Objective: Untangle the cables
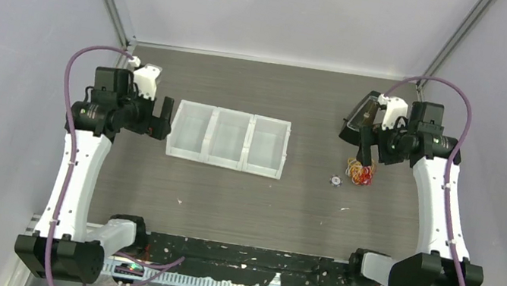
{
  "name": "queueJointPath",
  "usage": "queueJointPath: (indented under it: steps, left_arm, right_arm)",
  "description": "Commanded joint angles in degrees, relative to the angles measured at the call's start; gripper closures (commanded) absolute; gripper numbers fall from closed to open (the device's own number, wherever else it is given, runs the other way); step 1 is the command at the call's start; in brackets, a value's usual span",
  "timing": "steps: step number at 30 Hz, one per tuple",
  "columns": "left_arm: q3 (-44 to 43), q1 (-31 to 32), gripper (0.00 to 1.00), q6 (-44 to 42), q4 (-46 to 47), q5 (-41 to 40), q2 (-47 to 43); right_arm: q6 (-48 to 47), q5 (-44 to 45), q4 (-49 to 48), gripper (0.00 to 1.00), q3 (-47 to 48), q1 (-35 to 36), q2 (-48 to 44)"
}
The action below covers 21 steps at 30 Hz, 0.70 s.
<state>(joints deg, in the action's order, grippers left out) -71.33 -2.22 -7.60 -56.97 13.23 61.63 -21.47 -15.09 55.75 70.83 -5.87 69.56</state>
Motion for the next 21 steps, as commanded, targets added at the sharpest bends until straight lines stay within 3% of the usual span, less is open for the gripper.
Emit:
queueJointPath:
  steps: [1,10,16,19,21]
  left_arm:
    - [-3.0,0.9,0.01,-0.6,1.8,2.3,-1.3]
    - [-1.2,1.7,0.01,-6.3,6.4,-0.5,-5.1]
    - [1.9,1.6,0.01,-6.1,11.4,7.4,-7.2]
    - [3.9,1.7,0.01,-5.4,15.8,9.2,-8.7]
    - [5.8,1.7,0.01,-6.6,19.8,10.1,-10.8]
  right_arm:
    - [-4.9,0.8,2.1,0.05,2.8,-0.6,4.0]
    - [-11.5,6.5,-2.4,0.05,2.9,-2.6,18.3]
    - [-11.9,7.8,-7.0,0.01,5.4,-2.5,28.2]
    - [-11.7,7.6,-8.9,0.12,6.7,-2.3,32.7]
    - [-11.7,6.8,-8.3,0.24,7.3,-2.2,34.2]
